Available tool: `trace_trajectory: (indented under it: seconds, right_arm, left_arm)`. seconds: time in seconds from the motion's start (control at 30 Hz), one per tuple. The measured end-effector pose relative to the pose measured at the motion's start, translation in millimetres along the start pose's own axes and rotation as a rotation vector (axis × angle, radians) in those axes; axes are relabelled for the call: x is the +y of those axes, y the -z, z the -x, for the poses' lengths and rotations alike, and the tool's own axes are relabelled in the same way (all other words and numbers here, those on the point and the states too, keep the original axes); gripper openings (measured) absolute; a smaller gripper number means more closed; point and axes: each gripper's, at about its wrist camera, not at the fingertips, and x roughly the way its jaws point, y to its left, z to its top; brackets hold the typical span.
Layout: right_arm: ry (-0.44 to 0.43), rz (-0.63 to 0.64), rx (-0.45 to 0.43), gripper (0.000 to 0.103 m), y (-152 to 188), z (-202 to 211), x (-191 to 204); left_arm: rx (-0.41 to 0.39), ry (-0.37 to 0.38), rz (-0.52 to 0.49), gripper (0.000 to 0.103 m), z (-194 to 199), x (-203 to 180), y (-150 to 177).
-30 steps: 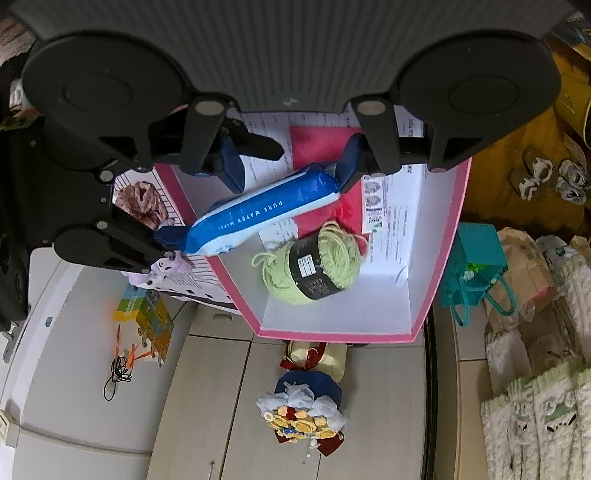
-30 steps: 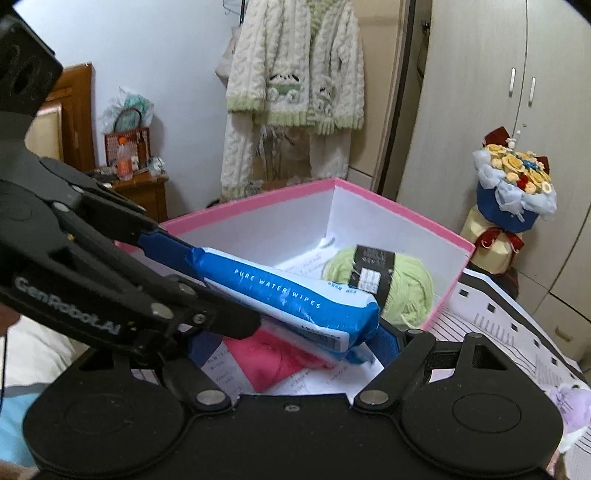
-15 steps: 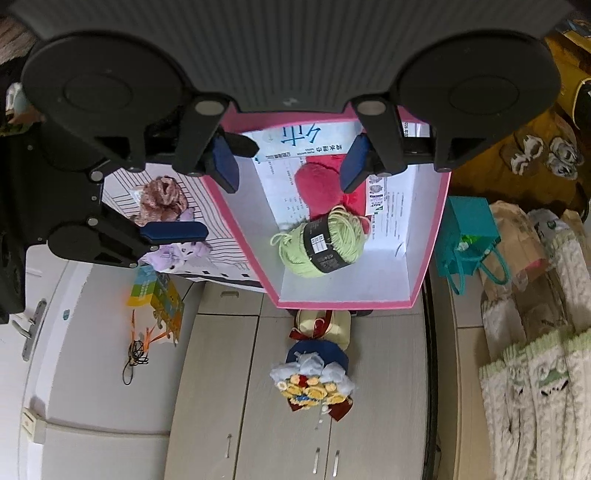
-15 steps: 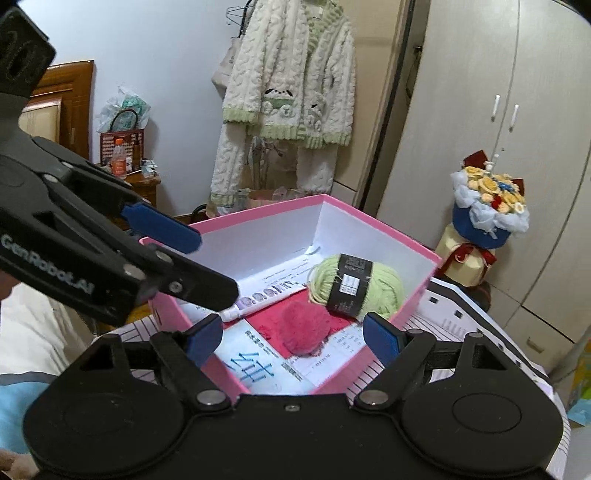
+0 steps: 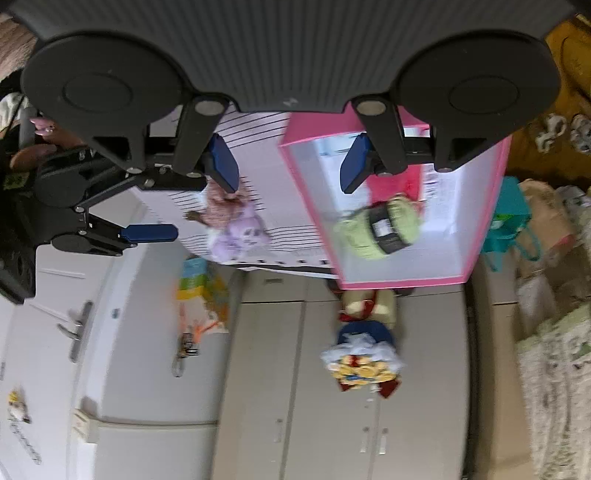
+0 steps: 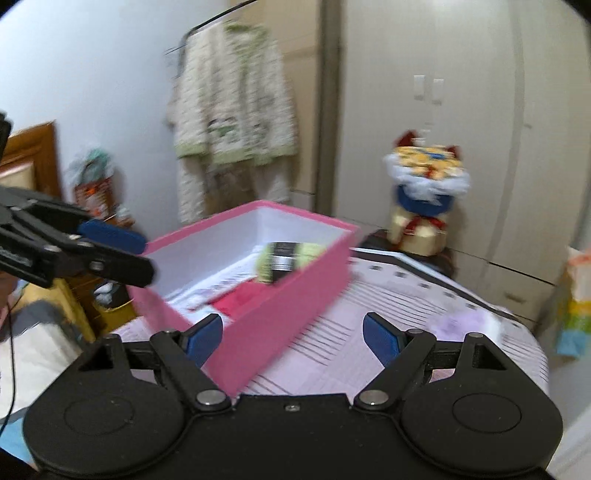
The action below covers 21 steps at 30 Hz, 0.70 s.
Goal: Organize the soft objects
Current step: 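Move the left gripper to the pink floral cloth while the right gripper approaches the small white box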
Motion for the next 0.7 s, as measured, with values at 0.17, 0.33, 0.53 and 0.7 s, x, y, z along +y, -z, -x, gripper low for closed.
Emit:
trace_trajectory:
  seconds: [0.17,0.33,0.53,0.7]
  right_arm:
    - [0.051,-0.077,-0.040,0.087,27.8,22.3,-36.5]
    - [0.082,-0.086,-0.040,0.087,49.1,23.0,-57.6]
    - [0.128,-0.080,-0.003,0.086,71.6,1.9,-78.6]
    - [0.156,-0.079,0.037,0.086,85.6,-20.1,-96.4]
  left_arm:
    - [0.006,0.078,-0.031,0.060,-23.3,-28.5,-2.0]
    - [0.013,0.133,-0.049,0.060,-54.9,-56.8,-3.4]
    - [0.039,0.153,-0.028,0.060,-99.5,-77.9,-2.8]
    - [0.064,0.132,-0.022,0.060,-141.6,-94.2,-1.2]
